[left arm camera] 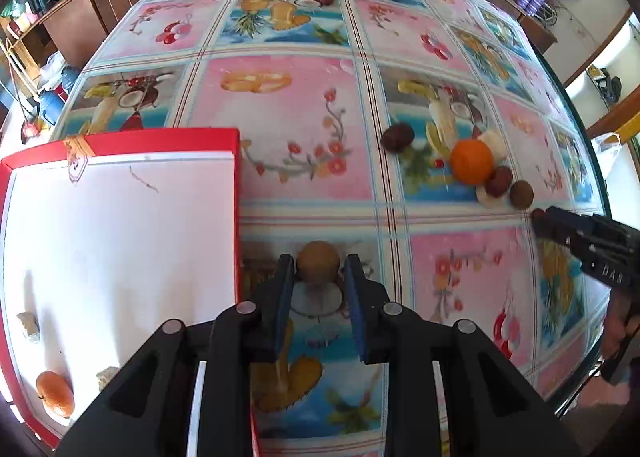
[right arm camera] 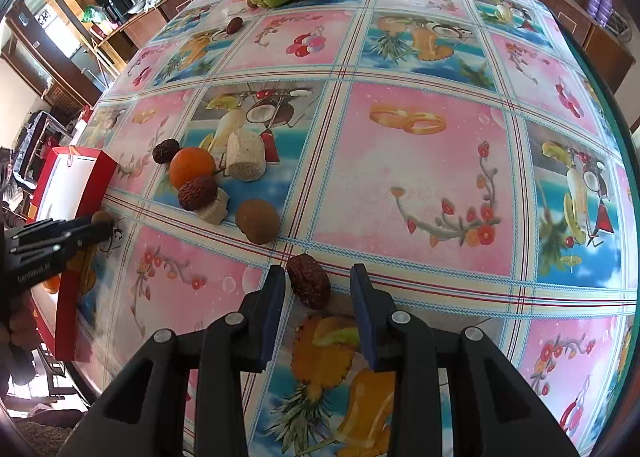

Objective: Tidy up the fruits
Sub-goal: 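Grasp a dark date with the right gripper while the left grasps a brown round fruit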

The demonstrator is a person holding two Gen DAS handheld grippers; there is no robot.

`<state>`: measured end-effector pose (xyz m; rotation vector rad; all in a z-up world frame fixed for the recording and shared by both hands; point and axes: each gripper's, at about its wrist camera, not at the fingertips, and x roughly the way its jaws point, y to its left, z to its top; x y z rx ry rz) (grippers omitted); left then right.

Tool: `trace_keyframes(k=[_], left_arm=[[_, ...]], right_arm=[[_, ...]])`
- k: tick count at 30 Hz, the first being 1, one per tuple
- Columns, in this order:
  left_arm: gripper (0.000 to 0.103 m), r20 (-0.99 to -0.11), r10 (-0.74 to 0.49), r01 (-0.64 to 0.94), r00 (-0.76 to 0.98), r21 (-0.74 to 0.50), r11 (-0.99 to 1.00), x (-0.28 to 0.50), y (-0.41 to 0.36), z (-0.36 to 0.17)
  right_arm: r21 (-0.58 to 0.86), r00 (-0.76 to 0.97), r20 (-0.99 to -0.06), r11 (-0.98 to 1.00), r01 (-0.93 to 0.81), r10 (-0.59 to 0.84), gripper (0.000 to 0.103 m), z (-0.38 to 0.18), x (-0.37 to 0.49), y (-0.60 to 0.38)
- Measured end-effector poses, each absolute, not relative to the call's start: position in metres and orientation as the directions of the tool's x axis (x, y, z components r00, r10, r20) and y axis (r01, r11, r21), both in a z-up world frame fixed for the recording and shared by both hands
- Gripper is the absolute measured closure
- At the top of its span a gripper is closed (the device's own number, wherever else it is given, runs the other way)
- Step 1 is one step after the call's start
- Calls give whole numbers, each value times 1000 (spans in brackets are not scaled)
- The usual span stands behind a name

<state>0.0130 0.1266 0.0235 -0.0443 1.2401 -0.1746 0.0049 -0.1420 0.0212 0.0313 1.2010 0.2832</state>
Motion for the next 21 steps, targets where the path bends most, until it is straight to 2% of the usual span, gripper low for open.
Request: trace_keyframes(k=[7, 14, 19, 21], left_arm=[[75, -937, -141, 130, 319, -104, 986, 16, 122, 20], [75, -937, -139, 81, 321, -119, 990, 25, 127, 20], [75, -934, -138, 84, 328, -117, 990, 29, 124, 20], [75, -933, -139, 89, 331, -116, 989, 29, 123, 19]], right_arm=[[189, 338, -906, 959, -214, 254, 70, 21, 2, -146], [240, 331, -894, 946, -217, 303, 69, 20, 2, -154], [237, 318, -897, 941, -243, 308, 56, 21, 3, -146], [188, 321, -907, 945, -266, 271, 56, 21, 5, -138]])
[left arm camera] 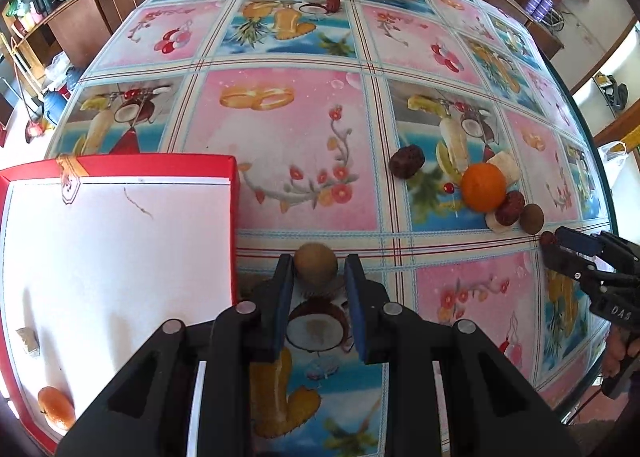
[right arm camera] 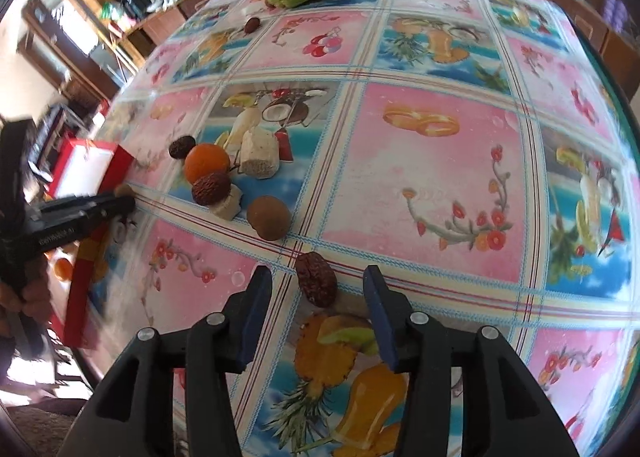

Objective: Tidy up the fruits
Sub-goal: 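Grasp a dark date with the right gripper while the left grasps a brown round fruit, then carry the date and brown fruit over the tray and open both grippers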

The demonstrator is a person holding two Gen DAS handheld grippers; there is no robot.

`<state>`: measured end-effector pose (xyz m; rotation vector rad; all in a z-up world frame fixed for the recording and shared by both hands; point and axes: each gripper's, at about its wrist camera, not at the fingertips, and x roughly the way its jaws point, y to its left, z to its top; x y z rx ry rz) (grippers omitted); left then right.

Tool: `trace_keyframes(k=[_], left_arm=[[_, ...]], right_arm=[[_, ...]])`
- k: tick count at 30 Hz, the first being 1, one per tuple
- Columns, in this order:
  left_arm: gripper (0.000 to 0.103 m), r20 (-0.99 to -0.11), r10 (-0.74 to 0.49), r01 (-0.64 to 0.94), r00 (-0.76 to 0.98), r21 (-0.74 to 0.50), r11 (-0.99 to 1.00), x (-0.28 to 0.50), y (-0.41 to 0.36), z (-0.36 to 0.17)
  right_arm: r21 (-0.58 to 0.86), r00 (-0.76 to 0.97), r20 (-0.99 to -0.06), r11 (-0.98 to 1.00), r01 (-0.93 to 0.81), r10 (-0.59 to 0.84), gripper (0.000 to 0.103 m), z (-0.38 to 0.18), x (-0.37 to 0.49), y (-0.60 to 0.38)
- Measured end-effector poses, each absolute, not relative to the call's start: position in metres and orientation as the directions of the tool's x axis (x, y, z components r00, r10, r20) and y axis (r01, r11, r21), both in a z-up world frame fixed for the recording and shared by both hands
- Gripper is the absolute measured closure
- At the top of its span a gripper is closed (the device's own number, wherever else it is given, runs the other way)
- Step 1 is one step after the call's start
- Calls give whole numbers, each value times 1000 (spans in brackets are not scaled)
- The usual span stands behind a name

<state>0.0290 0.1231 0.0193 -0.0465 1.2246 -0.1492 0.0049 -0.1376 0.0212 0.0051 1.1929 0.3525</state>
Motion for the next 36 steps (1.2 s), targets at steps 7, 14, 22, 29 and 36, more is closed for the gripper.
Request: trace_keyframes(k=[7, 14, 22, 29, 36], left_arm=[[75, -931, -152, 62, 333, -139, 988, 30, 127, 19], [75, -932, -132, 53, 338, -121, 991, 37, 124, 19], [80, -933, -128, 110, 337, -95, 989, 34, 116, 19], [80, -922, -141, 126, 361, -102, 987, 15, 117, 36], [80, -872, -99, 87, 479, -66, 994, -29, 155, 86]], right_arm=[[-7, 363, -925, 952, -307, 110, 85, 19, 4, -120], [-1, 368, -923, 955, -295, 113, 85, 19, 3, -118], [7, 361, -926, 959, -283, 114, 85, 20, -1, -122], [101, 343, -921, 963, -249, 185, 85, 31, -10, -121], [149, 356, -890, 919, -364, 285, 86, 60, -17, -58]])
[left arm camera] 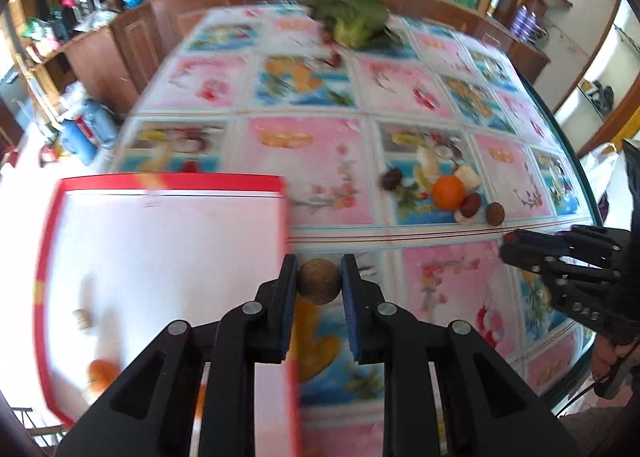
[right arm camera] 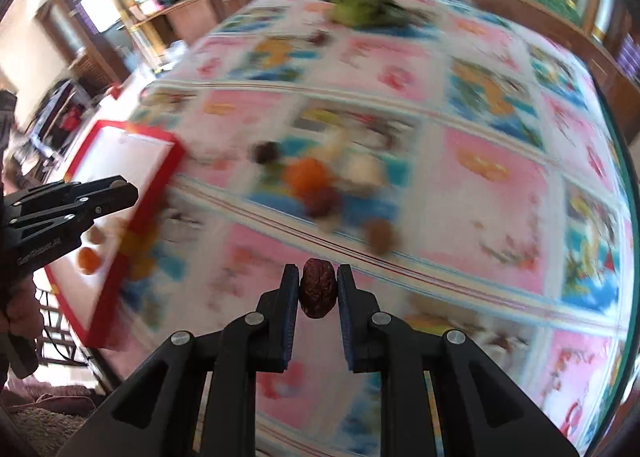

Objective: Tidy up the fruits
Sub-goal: 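Carry the date and brown fruit over the tray and open both grippers, then move both open grippers back to the fruit on the tablecloth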

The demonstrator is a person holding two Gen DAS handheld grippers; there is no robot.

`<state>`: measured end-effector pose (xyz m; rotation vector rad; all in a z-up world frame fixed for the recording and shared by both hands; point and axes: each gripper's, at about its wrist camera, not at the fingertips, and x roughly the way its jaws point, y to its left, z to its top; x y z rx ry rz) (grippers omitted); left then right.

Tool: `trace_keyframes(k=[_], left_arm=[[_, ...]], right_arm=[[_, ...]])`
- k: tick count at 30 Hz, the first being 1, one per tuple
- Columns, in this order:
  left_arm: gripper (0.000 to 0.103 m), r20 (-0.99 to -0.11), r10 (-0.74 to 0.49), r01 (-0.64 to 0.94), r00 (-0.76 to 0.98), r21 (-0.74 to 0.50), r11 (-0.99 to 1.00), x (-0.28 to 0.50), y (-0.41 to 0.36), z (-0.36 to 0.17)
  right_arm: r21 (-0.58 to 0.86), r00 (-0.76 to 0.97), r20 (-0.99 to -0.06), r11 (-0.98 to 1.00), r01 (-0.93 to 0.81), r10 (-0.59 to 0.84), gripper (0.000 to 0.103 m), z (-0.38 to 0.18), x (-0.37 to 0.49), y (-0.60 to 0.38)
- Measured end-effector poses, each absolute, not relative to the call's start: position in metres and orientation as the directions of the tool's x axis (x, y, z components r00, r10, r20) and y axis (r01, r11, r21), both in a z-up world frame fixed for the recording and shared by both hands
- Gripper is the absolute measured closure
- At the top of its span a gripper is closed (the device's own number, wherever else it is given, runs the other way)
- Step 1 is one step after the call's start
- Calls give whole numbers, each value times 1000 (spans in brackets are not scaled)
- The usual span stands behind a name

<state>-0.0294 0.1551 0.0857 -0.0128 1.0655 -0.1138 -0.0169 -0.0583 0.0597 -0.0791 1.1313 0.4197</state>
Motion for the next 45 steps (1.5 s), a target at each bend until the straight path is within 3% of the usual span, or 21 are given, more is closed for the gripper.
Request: trace_keyframes(k=[9, 16, 30, 32, 34, 36, 45], left_arm=[[80, -886, 65, -101, 460, 20, 995, -84, 262, 85], [80, -899, 153, -123, 411, 112, 986, -108, 282, 65], [79, -907, 182, -133, 379, 141, 981, -104, 281, 54], [69, -909, 190, -135, 372, 149, 980, -101, 279, 55], [45, -903, 208, -147, 376, 163, 976, -99, 276, 58], [37, -890, 225, -153, 398, 178, 972, -98, 273, 63], [29, -860, 218, -82, 462, 203, 976, -81, 236, 79]], right_arm=[[110, 322, -870, 783, -612, 374, 86, 73, -30, 87], [80, 257, -884, 669, -739, 390, 86, 62, -44, 171], [113, 156, -939, 702, -703, 307, 85, 41, -18, 201], [113, 170, -932, 705, -700, 319, 82, 46, -19, 198], [123, 188, -920, 710, -693, 343, 70, 54, -21, 191], [150, 206, -902, 724, -673, 378, 68, 62, -21, 181], [200, 282, -868, 808, -554, 408, 67, 70, -14, 115]])
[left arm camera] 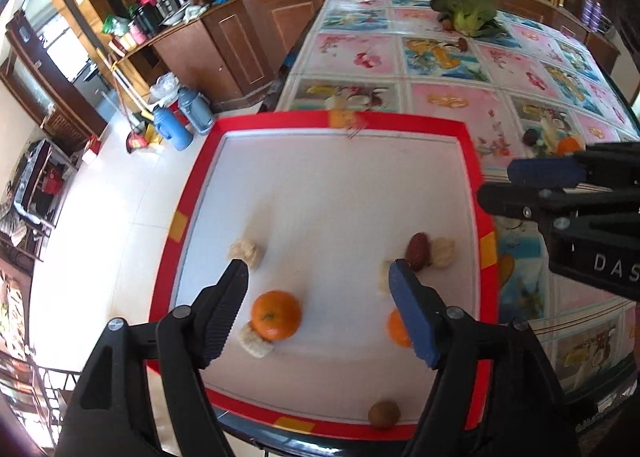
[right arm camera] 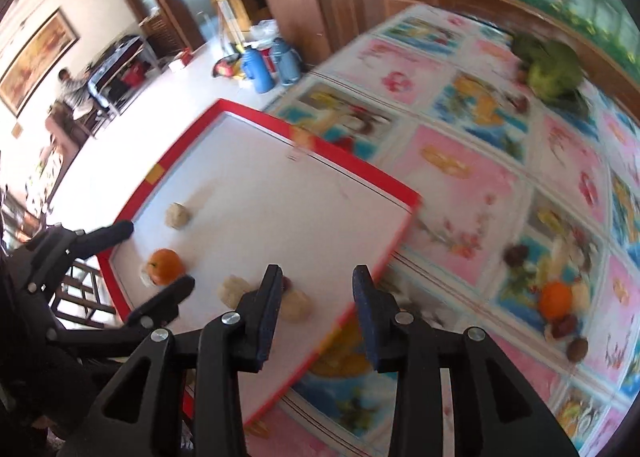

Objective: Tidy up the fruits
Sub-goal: 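Move both open grippers back to the fruit on the tablecloth, then grasp a brown round fruit with the right gripper while the left grasps an orange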

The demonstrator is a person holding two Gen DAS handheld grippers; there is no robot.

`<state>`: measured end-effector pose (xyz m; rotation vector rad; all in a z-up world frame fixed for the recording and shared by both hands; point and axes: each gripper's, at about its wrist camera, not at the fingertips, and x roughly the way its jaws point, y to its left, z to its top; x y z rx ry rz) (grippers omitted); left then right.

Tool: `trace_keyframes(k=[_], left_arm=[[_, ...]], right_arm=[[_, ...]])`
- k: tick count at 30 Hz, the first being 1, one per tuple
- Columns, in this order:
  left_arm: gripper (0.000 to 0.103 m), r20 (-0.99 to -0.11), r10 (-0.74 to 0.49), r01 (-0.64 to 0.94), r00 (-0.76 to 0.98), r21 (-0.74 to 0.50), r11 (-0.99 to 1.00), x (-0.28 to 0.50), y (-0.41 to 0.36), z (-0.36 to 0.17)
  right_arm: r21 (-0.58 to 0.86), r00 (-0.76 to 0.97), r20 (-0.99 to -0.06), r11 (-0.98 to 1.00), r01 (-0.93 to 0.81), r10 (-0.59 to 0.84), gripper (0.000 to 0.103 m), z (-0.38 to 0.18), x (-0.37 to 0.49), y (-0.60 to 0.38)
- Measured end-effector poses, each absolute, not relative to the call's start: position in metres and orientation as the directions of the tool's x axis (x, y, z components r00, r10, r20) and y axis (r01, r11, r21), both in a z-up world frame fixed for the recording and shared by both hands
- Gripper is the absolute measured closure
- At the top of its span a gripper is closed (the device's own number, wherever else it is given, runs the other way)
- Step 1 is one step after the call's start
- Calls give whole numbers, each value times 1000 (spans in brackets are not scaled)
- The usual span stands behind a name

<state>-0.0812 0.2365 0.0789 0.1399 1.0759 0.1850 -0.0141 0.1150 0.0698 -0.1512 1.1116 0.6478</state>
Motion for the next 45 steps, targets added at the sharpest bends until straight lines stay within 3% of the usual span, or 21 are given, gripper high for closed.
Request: trace_keyframes(k=[21, 36, 37, 38, 45], left_arm=[[28, -890, 17, 183, 455, 112, 977, -25, 102, 74], [28, -895, -55, 250, 443, 64, 966, -10, 61, 78], [28, -896, -64, 259, 439, 58, 964, -9, 59, 78], [28, -898, -72, 267, 435, 52, 962, -8, 57, 77], [50, -893, -164, 363, 419, -1, 932, 8, 27, 75]], right_arm=[[208, 399, -881, 965, -161, 256, 67, 56, -15, -99], [191, 360, -891, 948, -256, 277, 68, 35, 24, -93], [192, 358, -892, 948, -256, 277, 69, 33, 26, -91], [191, 355, -894, 948, -252, 275, 80, 31, 28, -91], [246, 346, -884, 943, -225, 313, 80, 25, 24, -110]])
